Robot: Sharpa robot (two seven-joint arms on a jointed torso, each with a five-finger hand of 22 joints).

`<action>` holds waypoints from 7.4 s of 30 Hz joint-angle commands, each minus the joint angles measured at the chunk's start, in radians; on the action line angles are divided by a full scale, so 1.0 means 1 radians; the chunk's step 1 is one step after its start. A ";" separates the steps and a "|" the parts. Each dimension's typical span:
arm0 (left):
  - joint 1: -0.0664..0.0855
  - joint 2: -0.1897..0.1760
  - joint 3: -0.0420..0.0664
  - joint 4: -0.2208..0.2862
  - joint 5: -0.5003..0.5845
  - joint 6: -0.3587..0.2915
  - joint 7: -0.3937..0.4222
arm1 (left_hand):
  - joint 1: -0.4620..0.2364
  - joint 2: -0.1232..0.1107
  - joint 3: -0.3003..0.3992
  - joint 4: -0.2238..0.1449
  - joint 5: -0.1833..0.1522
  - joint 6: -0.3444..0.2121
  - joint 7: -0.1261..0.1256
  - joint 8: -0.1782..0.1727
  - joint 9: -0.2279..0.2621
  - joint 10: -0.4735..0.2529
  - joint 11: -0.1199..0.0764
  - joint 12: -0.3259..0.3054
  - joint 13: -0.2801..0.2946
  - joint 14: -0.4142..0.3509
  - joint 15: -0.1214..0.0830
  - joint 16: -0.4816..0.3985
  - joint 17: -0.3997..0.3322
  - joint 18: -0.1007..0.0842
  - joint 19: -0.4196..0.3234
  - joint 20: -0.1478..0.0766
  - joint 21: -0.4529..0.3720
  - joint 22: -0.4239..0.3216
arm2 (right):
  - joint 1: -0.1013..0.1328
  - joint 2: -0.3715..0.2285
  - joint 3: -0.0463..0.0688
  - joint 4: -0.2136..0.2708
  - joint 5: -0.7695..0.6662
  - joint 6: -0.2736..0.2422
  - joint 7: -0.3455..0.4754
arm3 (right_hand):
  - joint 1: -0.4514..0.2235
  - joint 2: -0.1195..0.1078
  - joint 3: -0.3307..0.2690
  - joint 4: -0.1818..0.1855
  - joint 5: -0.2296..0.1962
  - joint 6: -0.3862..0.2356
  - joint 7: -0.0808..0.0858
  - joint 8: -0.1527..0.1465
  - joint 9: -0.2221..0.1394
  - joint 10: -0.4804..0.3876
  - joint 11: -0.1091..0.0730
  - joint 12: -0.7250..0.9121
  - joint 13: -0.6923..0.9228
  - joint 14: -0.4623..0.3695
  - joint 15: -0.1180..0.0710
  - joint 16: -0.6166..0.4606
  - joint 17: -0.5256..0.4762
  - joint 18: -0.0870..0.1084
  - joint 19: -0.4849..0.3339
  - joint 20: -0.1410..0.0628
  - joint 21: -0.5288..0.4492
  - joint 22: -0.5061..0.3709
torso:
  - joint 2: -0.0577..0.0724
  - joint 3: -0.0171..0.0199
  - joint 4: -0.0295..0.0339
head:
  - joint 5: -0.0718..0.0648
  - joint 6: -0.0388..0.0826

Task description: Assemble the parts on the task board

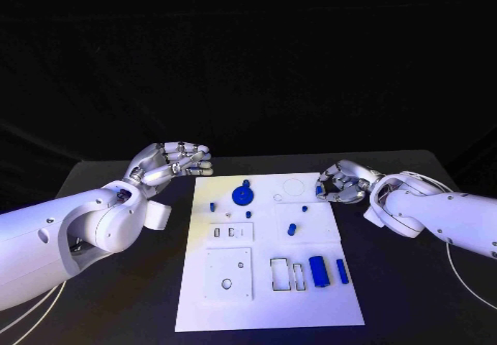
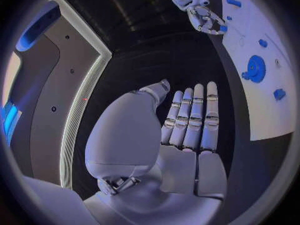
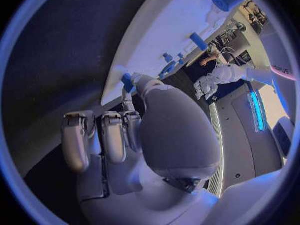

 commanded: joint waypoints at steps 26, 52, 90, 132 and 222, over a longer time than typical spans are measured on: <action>0.000 0.005 0.000 -0.010 0.001 0.022 0.003 | -0.008 -0.004 0.003 -0.001 0.003 -0.007 0.015 -0.005 -0.002 0.007 0.004 -0.006 0.000 0.001 0.005 -0.005 0.002 0.013 0.000 0.006 -0.003 -0.002 | 0.031 0.023 0.006 0.272 -0.102 -0.174 -0.244 | -0.018 0.028 0.044 -0.020 0.001 0.016 -0.016 0.033 0.028 0.050 -0.019 -0.003 0.189 0.088 -0.019 0.003 0.191 -0.003 0.077 -0.021 0.010 0.234 | -0.002 -0.0007 -0.0007 | 0.011 -0.008; 0.000 0.030 -0.002 -0.039 -0.002 0.031 0.002 | -0.008 -0.004 0.004 -0.001 0.003 -0.008 0.015 -0.005 -0.002 0.006 0.004 -0.007 0.000 0.001 0.005 -0.006 0.003 0.013 0.000 0.006 -0.004 -0.002 | -0.050 0.261 -0.002 0.358 -0.319 -0.111 -0.487 | -0.064 0.015 0.045 -0.005 -0.001 0.009 -0.016 0.036 0.033 0.051 -0.018 -0.004 0.189 0.087 -0.019 -0.001 0.182 -0.002 0.076 -0.021 0.008 0.233 | -0.002 -0.0026 -0.0005 | 0.065 -0.040; 0.000 0.028 -0.003 -0.041 -0.005 0.040 -0.002 | -0.008 -0.004 0.004 -0.001 0.003 -0.008 0.015 -0.005 -0.002 0.006 0.004 -0.007 0.000 0.001 0.005 -0.006 0.003 0.013 0.000 0.006 -0.004 -0.002 | -0.095 0.307 -0.005 0.306 -0.439 -0.115 -0.502 | -0.090 -0.016 0.037 0.000 -0.001 -0.005 -0.013 0.031 0.033 0.049 -0.016 -0.008 0.187 0.086 -0.018 -0.002 0.180 -0.002 0.075 -0.021 0.006 0.232 | -0.002 -0.0028 0.0006 | 0.071 -0.059; -0.001 0.026 -0.003 -0.042 -0.007 0.055 -0.006 | -0.011 -0.004 0.006 -0.003 0.003 -0.007 0.015 -0.006 -0.002 0.008 0.004 -0.011 0.000 0.002 0.006 -0.010 0.006 0.013 0.001 0.007 -0.006 -0.004 | -0.097 0.313 -0.005 0.304 -0.454 -0.128 -0.487 | -0.133 -0.069 -0.002 0.028 0.000 -0.078 0.021 -0.019 0.011 0.023 0.015 -0.042 0.160 0.083 0.008 -0.008 0.166 0.005 0.060 0.003 -0.018 0.216 | -0.003 -0.0028 0.0008 | 0.066 -0.063; 0.109 0.363 -0.057 -0.245 -0.820 0.571 -1.053 | -0.342 0.115 -0.306 0.113 0.003 -0.074 -0.123 0.474 0.315 0.151 -0.156 1.071 0.842 0.548 -0.175 1.183 1.103 -0.050 0.336 -0.180 0.980 0.851 | 0.095 0.003 0.001 0.347 0.280 -0.185 -0.213 | -0.072 -0.008 -0.237 0.090 0.001 -0.102 0.025 -0.020 0.022 -0.019 0.019 -0.098 0.114 0.065 0.012 -0.040 0.096 0.032 0.001 0.008 -0.122 0.152 | -0.047 0.0081 -0.0069 | 0.096 -0.098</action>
